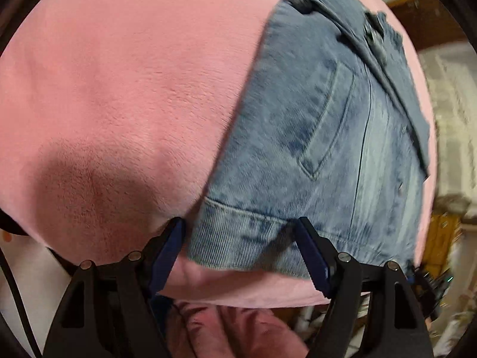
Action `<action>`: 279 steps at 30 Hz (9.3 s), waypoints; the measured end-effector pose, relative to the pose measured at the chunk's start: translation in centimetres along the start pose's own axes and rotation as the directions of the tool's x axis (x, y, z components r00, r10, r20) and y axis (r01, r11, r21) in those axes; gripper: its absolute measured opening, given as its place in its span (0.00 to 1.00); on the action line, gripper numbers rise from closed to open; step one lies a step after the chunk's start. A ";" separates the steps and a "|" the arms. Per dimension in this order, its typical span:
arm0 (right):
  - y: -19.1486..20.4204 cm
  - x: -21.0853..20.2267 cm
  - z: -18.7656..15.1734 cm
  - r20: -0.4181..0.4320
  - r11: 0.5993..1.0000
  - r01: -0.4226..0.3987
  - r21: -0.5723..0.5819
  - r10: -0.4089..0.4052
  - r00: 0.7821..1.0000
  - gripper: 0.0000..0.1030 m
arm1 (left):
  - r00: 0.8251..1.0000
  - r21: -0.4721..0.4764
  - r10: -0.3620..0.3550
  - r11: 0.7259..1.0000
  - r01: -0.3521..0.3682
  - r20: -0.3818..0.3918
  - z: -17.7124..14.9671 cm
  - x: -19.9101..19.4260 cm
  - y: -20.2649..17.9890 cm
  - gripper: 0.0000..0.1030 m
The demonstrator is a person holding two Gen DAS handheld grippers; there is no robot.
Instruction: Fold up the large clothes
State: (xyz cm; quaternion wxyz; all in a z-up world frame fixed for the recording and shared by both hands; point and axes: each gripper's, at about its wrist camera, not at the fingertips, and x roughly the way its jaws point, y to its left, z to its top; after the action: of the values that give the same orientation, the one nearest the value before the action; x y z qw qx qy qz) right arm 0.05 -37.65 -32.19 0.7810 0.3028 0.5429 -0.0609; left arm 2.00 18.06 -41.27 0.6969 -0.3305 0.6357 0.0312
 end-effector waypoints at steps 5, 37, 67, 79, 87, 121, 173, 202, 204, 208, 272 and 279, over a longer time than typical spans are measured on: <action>0.8 -1.0 -0.2 0.030 0.995 -0.068 0.070 0.066 0.997 0.16 | 0.994 -0.084 -0.110 0.990 0.109 -0.005 0.7 0.4 2.1 0.72; 19.7 -3.1 6.0 0.017 0.890 -0.425 -0.166 0.433 0.901 0.12 | 0.916 0.214 -0.329 0.935 0.283 0.229 3.6 -6.9 -11.7 0.11; 23.3 -3.9 27.1 0.111 0.786 -0.571 -0.239 0.606 0.788 0.12 | 0.667 0.146 -0.468 0.865 0.481 0.579 20.3 -16.2 -21.4 0.10; 23.6 9.8 34.1 0.225 0.904 -0.420 -0.083 0.428 0.875 0.08 | 0.815 -0.075 -0.214 0.951 0.300 0.538 32.1 -5.0 -21.3 0.10; 22.4 17.3 34.9 0.178 0.969 -0.248 0.011 0.242 0.954 0.12 | 0.928 -0.256 -0.101 0.945 0.201 0.358 38.2 2.5 -20.4 0.18; 25.6 19.0 29.7 0.101 0.797 0.153 -0.585 -0.117 0.988 0.01 | 0.959 0.283 -0.013 0.957 -0.071 0.284 24.9 2.1 -35.7 0.72; 30.9 18.2 9.9 -0.095 0.810 -0.218 -0.545 0.198 0.975 0.00 | 0.980 0.190 0.104 0.972 -0.136 0.170 15.8 5.1 -28.4 0.13; 14.3 12.7 18.8 0.231 0.969 0.162 -0.188 -0.117 0.966 0.00 | 0.880 0.084 0.323 0.924 -0.372 0.350 18.2 1.9 -21.5 0.05; 14.4 12.5 18.6 0.231 0.964 0.168 -0.207 -0.119 0.966 0.00 | 0.876 0.095 0.333 0.917 -0.387 0.350 18.6 1.7 -21.3 0.04; 14.7 10.9 18.3 0.192 0.968 0.063 -0.243 -0.016 0.981 0.00 | 0.896 0.140 0.265 0.933 -0.332 0.357 18.2 0.2 -23.1 0.04; 28.0 16.4 28.2 0.444 0.815 0.475 -0.333 -0.309 0.841 0.00 | 0.885 0.070 0.144 0.979 -0.194 0.443 32.8 0.0 -23.9 0.05; 32.8 15.5 24.4 0.263 0.908 0.142 -0.395 -0.036 0.964 0.00 | 0.896 0.017 0.103 0.992 -0.122 0.432 28.2 -3.0 -22.9 0.14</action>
State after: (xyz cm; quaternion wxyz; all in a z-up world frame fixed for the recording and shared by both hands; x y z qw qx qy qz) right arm 40.02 -20.65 -26.95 0.8854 0.0968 0.4541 -0.0191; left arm 36.50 15.44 -29.68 0.8242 -0.2627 0.4847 0.1296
